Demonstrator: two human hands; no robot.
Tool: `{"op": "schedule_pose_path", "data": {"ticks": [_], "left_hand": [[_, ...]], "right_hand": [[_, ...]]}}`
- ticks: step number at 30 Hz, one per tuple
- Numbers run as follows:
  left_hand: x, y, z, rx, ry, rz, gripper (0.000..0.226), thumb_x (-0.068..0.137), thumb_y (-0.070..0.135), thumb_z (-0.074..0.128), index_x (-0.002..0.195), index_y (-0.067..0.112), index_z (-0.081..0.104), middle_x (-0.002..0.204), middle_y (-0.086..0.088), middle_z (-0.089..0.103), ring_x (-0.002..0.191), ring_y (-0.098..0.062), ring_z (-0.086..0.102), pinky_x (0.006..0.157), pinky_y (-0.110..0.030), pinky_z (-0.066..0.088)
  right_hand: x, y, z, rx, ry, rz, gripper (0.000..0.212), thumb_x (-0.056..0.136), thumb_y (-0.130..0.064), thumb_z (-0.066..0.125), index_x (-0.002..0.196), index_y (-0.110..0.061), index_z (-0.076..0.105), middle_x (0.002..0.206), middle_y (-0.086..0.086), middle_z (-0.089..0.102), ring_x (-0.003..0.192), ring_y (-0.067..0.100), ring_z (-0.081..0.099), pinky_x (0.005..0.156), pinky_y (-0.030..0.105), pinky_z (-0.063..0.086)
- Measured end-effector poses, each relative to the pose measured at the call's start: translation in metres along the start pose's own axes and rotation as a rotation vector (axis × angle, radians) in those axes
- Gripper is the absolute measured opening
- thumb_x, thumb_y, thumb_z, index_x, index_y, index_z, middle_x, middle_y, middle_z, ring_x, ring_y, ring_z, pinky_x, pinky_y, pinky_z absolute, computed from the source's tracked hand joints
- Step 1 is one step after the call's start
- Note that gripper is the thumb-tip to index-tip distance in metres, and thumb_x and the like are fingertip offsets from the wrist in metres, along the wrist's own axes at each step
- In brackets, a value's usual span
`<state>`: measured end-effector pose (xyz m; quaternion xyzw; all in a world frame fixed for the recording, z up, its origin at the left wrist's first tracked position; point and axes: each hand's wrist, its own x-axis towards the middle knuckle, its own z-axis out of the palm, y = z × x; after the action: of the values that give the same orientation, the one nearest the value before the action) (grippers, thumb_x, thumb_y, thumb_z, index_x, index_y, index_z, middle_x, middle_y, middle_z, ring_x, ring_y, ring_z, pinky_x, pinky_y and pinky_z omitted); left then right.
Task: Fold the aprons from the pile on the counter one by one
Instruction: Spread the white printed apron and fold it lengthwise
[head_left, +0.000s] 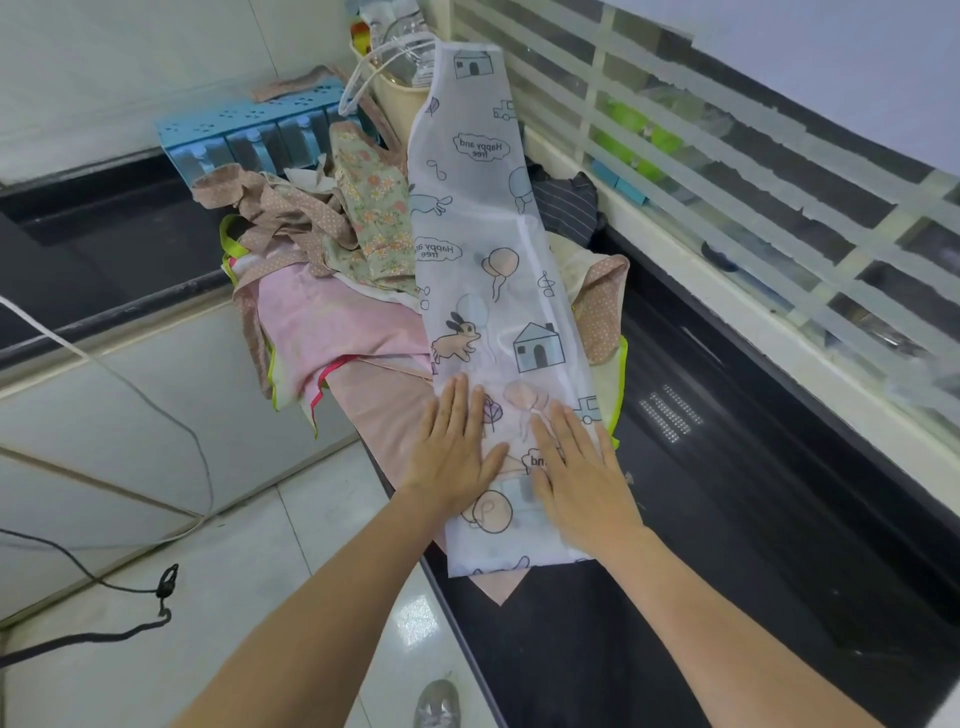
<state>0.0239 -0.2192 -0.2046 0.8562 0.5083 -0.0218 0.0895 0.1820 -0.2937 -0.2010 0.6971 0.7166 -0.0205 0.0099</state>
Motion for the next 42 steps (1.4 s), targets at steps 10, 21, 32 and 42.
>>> {"op": "schedule_pose_path", "data": {"ticks": [10, 21, 32, 42], "left_hand": [[-0.02, 0.006, -0.027, 0.109, 0.054, 0.005, 0.074, 0.094, 0.05, 0.009, 0.148, -0.001, 0.017, 0.156, -0.018, 0.01, 0.145, -0.029, 0.01, 0.115, -0.042, -0.004], [-0.062, 0.005, -0.005, -0.078, -0.124, 0.404, 0.075, 0.075, 0.059, -0.024, 0.141, 0.026, -0.013, 0.148, 0.014, -0.017, 0.137, -0.002, -0.018, 0.113, -0.022, -0.009], [-0.072, -0.004, -0.048, -1.284, -0.212, -0.375, 0.067, 0.098, 0.053, 0.017, 0.1, 0.018, 0.074, 0.112, 0.001, 0.069, 0.11, -0.016, 0.058, 0.104, -0.03, 0.033], [-0.054, -0.022, -0.043, -1.135, -0.216, -0.37, 0.024, 0.088, 0.026, 0.064, 0.102, 0.007, 0.067, 0.093, -0.001, 0.066, 0.085, -0.015, 0.06, 0.08, -0.026, 0.046]], "right_hand": [[0.012, -0.002, -0.014, 0.053, -0.168, 0.153, 0.069, 0.083, -0.053, 0.027, 0.13, -0.012, 0.058, 0.128, 0.017, 0.059, 0.112, 0.032, 0.061, 0.084, 0.043, 0.052], [-0.046, 0.027, -0.029, 0.024, -0.163, -0.423, 0.072, 0.086, -0.054, 0.038, 0.137, -0.004, 0.047, 0.144, 0.009, 0.044, 0.134, 0.021, 0.031, 0.113, 0.038, 0.02], [0.0, 0.026, -0.071, 0.435, -0.458, -0.107, 0.028, 0.079, -0.011, 0.053, 0.102, -0.013, 0.069, 0.096, 0.007, 0.068, 0.086, 0.019, 0.056, 0.072, 0.03, 0.046], [0.034, 0.036, -0.09, 0.615, -0.411, 0.254, 0.034, 0.077, -0.025, 0.072, 0.06, -0.014, 0.044, 0.064, 0.001, 0.042, 0.058, 0.012, 0.04, 0.049, 0.024, 0.026]]}}
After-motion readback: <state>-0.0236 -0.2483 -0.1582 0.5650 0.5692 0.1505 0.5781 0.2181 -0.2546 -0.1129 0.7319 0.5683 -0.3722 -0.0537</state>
